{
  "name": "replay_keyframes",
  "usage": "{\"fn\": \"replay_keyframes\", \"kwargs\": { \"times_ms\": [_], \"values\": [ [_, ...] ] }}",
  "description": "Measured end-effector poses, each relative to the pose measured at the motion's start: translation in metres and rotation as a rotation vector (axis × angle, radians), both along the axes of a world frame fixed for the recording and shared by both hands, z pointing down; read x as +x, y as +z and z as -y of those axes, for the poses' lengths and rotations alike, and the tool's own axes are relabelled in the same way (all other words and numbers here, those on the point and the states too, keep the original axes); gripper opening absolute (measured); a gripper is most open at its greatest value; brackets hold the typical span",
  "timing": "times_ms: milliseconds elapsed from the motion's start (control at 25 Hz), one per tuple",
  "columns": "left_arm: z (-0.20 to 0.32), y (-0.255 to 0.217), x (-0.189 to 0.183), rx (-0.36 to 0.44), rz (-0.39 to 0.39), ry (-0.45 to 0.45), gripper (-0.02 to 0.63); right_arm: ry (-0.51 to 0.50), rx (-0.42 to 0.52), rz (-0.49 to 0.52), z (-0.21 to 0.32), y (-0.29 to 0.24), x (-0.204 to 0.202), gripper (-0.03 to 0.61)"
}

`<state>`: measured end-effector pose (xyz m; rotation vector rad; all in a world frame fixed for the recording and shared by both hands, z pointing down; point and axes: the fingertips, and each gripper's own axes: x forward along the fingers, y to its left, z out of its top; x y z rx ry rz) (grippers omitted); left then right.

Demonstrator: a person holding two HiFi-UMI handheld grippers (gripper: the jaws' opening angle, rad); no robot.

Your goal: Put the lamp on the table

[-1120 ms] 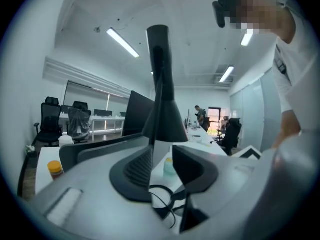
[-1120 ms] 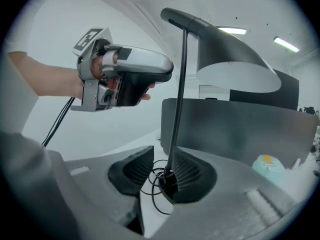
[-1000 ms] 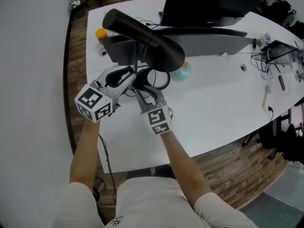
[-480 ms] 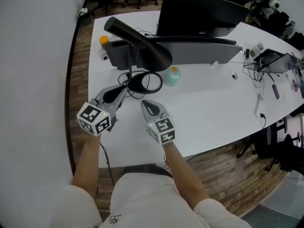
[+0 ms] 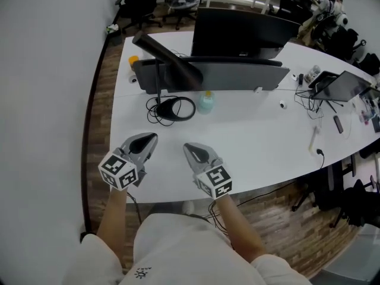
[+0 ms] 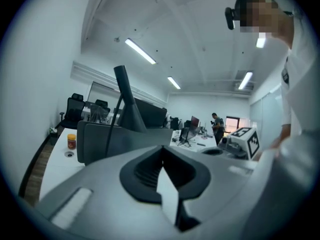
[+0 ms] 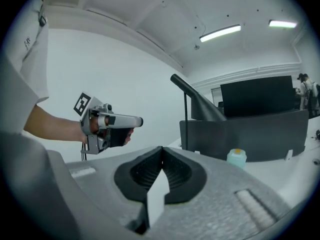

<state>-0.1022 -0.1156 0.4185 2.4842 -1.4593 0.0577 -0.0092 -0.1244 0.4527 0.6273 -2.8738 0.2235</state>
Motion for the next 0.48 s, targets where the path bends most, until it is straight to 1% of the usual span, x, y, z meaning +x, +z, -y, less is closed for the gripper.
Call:
{"fn": "replay_keyframes", "kwargs": {
  "times_ms": [120,280,400,480],
  "values": [
    [-0.024,0.002,0.014,-0.007,0.002,-0.017,-0.005,-0.035,0.013,-0.002,-0.019,-0.004,0.022,0.002],
    [-0.053,0.007,0.04,-0.024,-0.048,-0.021,-0.005,-0.047,0.078,-0.059,-0.039,-0.01,0.047,0.002],
    [-0.067,0.011,0.062,-0.036,-0.056,-0.01,-0.005,-0.051,0.083,-0.046,-0.053,-0.016,0.056,0.002],
    [-0.073,0.009,0.072,-0.04,-0.075,-0.007,-0.006,-0.05,0.082,-0.038,-0.06,-0.019,0.06,0.002]
  ]
}}
